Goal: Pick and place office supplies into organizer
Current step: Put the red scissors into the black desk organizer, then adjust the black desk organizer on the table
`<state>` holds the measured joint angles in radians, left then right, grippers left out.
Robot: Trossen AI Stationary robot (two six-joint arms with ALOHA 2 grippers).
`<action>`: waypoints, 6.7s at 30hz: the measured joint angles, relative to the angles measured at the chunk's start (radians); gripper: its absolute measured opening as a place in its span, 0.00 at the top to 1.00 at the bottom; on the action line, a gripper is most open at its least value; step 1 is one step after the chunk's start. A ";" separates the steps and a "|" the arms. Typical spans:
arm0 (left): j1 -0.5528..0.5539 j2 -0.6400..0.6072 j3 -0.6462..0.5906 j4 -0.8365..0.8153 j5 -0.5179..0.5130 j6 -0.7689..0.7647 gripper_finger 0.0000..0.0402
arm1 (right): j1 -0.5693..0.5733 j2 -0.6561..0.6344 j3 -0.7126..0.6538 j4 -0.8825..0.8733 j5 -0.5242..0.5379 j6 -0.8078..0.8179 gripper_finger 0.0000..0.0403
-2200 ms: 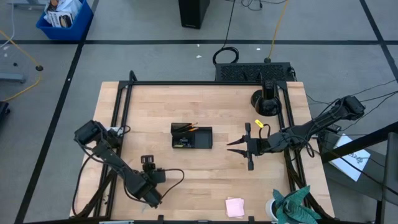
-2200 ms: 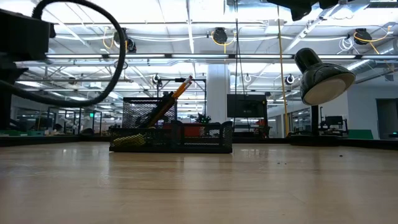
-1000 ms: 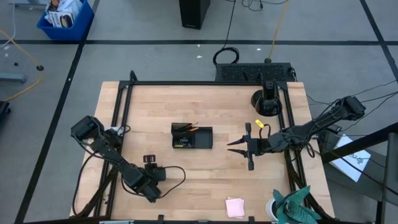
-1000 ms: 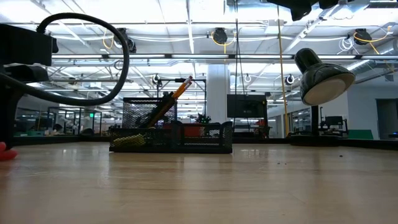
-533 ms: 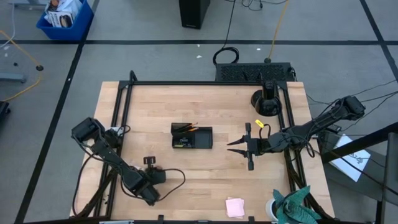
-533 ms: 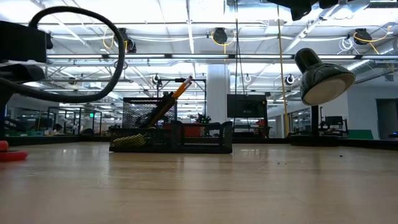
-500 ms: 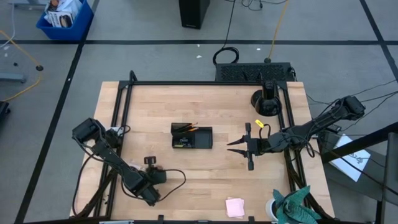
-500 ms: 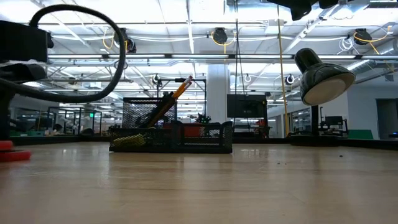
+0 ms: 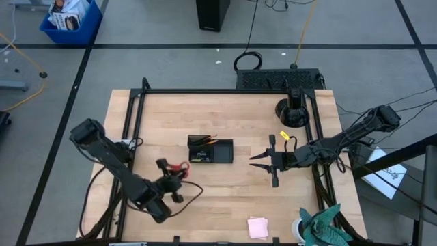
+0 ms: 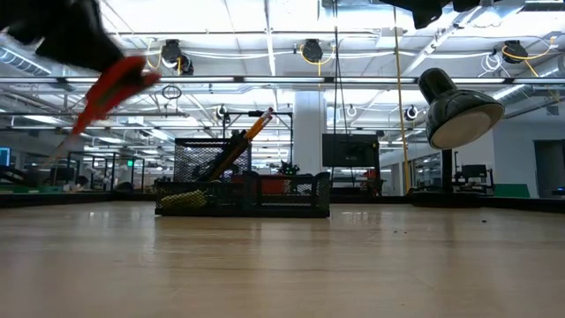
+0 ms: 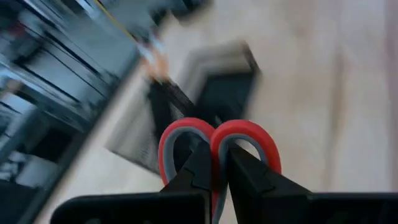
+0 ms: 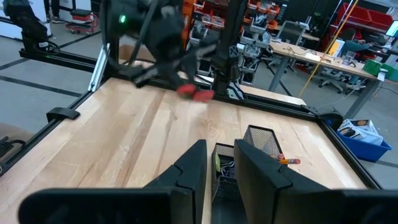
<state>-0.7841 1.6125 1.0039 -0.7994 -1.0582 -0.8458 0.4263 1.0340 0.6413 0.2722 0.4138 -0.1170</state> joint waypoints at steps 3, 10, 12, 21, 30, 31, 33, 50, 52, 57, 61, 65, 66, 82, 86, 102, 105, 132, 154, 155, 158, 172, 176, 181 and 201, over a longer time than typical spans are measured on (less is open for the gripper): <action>0.000 -0.079 0.000 0.029 -0.147 0.041 0.96 | 0.000 0.000 0.000 0.000 0.000 0.000 0.82; 0.014 -0.234 0.002 0.267 -0.278 0.354 0.94 | 0.000 0.000 0.000 0.000 0.000 -0.001 0.82; 0.039 -0.260 0.002 0.364 -0.218 0.482 0.95 | 0.000 0.000 0.000 0.000 0.000 -0.002 0.82; 0.240 -0.273 0.003 0.861 0.235 1.077 0.95 | 0.000 0.000 0.000 0.000 0.000 -0.003 0.82; 0.547 -0.273 -0.041 0.922 0.639 1.097 0.96 | 0.000 0.000 0.000 -0.008 0.000 -0.016 0.82; 0.575 -0.273 -0.058 0.942 0.664 1.086 0.95 | 0.000 0.000 0.000 -0.014 0.000 -0.020 0.82; 0.616 -0.276 -0.086 0.980 0.702 1.070 0.95 | 0.000 0.000 0.000 -0.022 0.000 -0.022 0.82; 0.751 -0.447 -0.405 1.278 0.884 0.875 0.96 | -0.002 0.000 0.000 -0.012 0.001 -0.034 0.82; 0.751 -0.447 -0.411 1.276 0.883 0.854 0.95 | -0.002 0.000 0.000 -0.005 0.001 -0.037 0.82; 0.752 -0.438 -0.424 1.258 0.871 0.821 0.96 | -0.002 0.000 0.000 0.002 0.002 -0.037 0.82; 0.752 -0.439 -0.423 1.259 0.848 0.848 0.96 | -0.002 0.000 0.000 0.004 0.002 -0.035 0.82; 0.756 -0.439 -0.419 1.275 0.825 0.864 0.95 | -0.002 0.000 0.000 0.003 0.003 -0.034 0.82; 0.757 -0.442 -0.415 1.269 0.825 0.865 0.95 | -0.002 0.000 0.000 0.003 0.003 -0.034 0.82; 0.675 -0.450 -0.317 1.057 0.852 0.745 0.95 | -0.002 0.000 0.000 -0.003 0.003 -0.037 0.82; 0.652 -0.429 -0.317 0.991 0.774 0.713 0.95 | -0.002 0.000 0.000 -0.002 0.003 -0.037 0.82; 0.726 -0.227 -0.315 1.000 0.740 0.568 0.96 | -0.002 0.000 0.000 0.000 0.003 -0.027 0.82; 0.726 -0.198 -0.312 1.012 0.738 0.562 0.95 | -0.002 0.000 0.000 0.000 0.003 -0.031 0.82; 0.723 -0.214 -0.318 1.059 0.743 0.636 0.51 | -0.002 0.000 0.000 -0.001 0.001 -0.033 0.82; 0.721 -0.294 -0.311 0.839 0.741 0.544 0.63 | -0.002 0.000 0.000 0.002 0.001 -0.027 0.82; 0.721 -0.294 -0.311 0.832 0.742 0.549 0.64 | -0.002 0.000 0.000 0.003 0.001 -0.027 0.82; 0.715 -0.294 -0.311 0.846 0.743 0.565 0.66 | -0.002 0.000 0.000 0.004 0.001 -0.027 0.82; 0.519 -0.382 -0.311 0.697 0.743 0.546 0.78 | -0.002 0.000 0.000 -0.005 0.001 -0.026 0.82; 0.441 -0.319 -0.311 0.694 0.744 0.545 0.93 | -0.002 0.000 0.000 -0.001 0.001 -0.026 0.82; 0.395 -0.265 -0.311 0.644 0.692 0.553 0.97 | -0.002 0.000 0.000 0.001 0.000 -0.025 0.82; 0.528 -0.258 -0.311 0.519 0.553 0.439 0.99 | -0.002 0.000 0.000 0.007 0.001 -0.007 0.82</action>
<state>-0.2557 1.3544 0.6930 -0.2807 -0.5053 -0.4067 0.4244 1.0344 0.6411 0.2794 0.4143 -0.1238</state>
